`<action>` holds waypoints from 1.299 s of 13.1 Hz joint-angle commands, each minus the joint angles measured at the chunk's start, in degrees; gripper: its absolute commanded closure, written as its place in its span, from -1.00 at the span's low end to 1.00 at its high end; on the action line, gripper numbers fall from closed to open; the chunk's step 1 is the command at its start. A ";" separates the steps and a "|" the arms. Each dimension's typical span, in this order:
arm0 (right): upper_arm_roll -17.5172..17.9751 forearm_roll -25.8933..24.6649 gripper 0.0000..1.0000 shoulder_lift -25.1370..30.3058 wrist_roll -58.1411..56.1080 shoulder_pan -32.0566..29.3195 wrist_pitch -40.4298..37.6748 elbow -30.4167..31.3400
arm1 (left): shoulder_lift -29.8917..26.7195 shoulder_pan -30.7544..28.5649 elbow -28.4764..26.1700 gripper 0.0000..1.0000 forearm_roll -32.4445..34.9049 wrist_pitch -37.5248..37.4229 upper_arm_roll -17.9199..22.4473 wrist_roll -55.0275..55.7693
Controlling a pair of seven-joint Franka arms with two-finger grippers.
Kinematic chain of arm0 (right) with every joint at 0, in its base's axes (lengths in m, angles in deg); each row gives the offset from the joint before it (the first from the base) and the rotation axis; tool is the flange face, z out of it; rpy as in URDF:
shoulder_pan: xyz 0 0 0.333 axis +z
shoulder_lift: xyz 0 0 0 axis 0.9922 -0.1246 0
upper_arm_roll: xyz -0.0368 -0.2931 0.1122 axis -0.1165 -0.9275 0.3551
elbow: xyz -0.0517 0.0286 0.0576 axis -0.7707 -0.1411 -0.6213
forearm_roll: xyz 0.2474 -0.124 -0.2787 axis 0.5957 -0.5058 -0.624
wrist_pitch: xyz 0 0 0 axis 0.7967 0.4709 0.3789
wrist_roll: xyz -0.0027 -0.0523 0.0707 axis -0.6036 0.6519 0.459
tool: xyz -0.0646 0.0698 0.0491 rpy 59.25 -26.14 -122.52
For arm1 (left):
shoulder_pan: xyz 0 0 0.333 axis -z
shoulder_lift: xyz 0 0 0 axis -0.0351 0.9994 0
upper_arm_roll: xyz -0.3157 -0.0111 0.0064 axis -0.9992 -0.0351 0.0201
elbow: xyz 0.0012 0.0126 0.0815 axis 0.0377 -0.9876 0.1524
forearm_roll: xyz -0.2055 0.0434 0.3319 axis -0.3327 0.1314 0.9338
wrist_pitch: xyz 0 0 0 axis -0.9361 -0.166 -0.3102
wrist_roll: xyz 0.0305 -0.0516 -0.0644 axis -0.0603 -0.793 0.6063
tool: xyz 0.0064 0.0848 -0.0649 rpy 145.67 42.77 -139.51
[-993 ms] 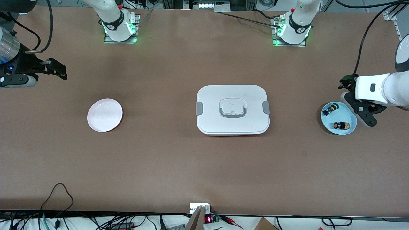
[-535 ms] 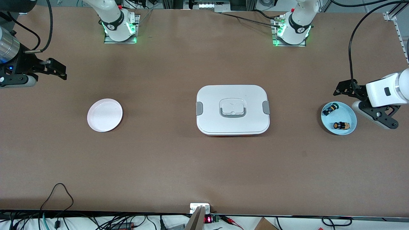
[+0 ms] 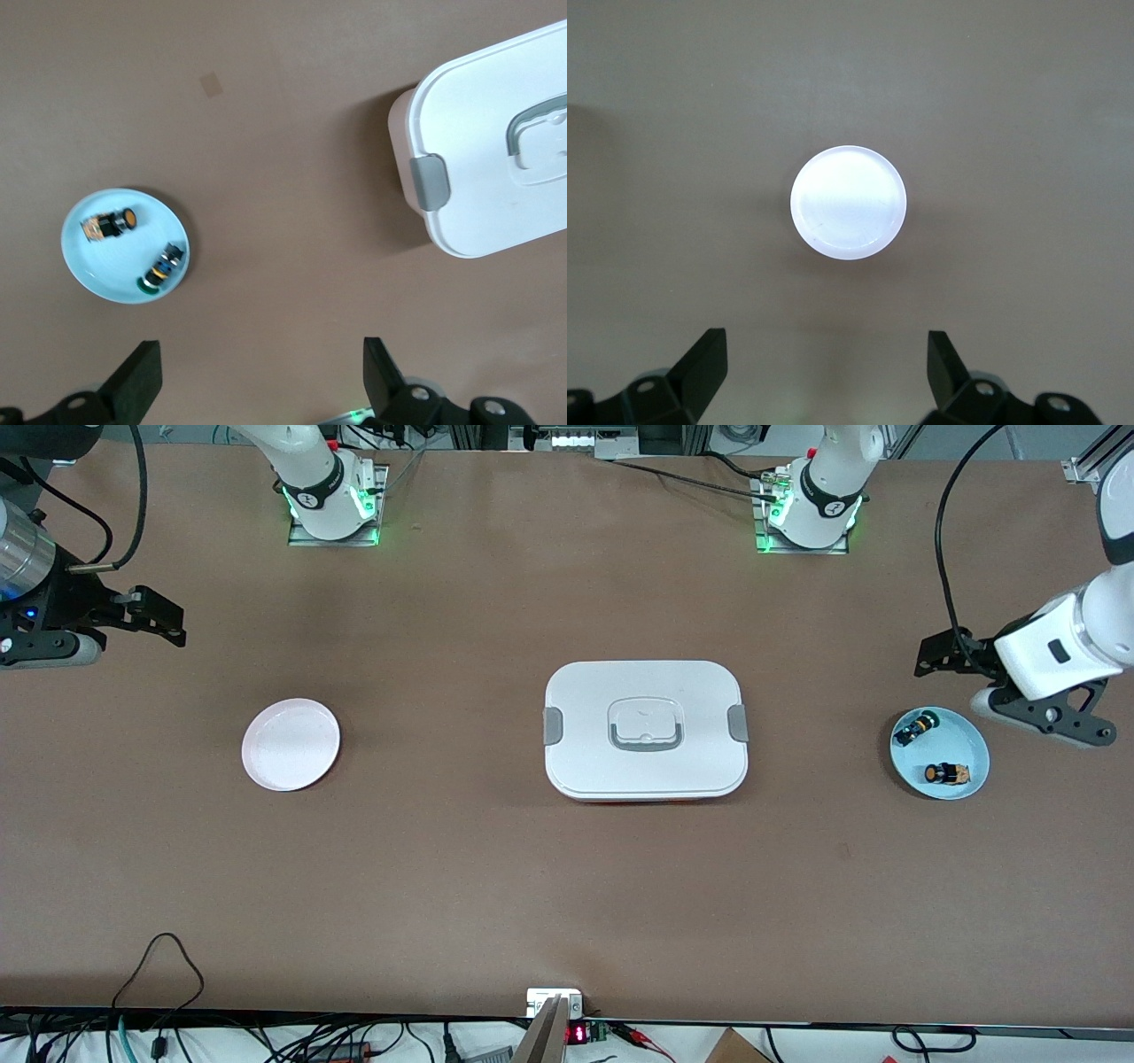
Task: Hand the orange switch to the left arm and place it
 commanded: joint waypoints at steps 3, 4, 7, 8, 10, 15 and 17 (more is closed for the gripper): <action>-0.08 0.77 -1.00 0.07 -0.88 0.06 -1.11 -0.93 | -11.69 7.68 -15.66 -1.00 -4.61 7.26 5.91 14.27; -0.08 0.77 -1.00 -0.02 -0.88 0.06 -1.11 -0.93 | -12.23 7.69 -16.47 -1.00 -4.61 7.61 6.08 14.03; 0.01 0.68 -1.00 0.07 -0.18 0.06 -1.11 -0.93 | -12.50 8.30 -18.40 -1.00 -3.64 12.08 9.33 13.59; 0.01 0.68 -1.00 0.07 -0.17 0.15 -1.11 -0.93 | -13.19 8.31 -18.23 -1.00 -3.29 12.45 10.12 13.41; 0.01 0.68 -1.00 0.07 -0.17 0.15 -1.11 -0.93 | -13.64 9.27 -17.88 -1.00 2.30 12.36 10.30 13.06; 0.01 0.77 -1.00 0.07 -0.44 0.15 -1.11 -0.93 | -12.76 8.48 -16.21 -1.00 2.35 11.83 9.95 12.09; 0.10 0.68 -1.00 0.07 -0.44 0.15 -1.11 -0.93 | -12.06 9.53 -15.34 -1.00 1.29 11.22 11.78 12.61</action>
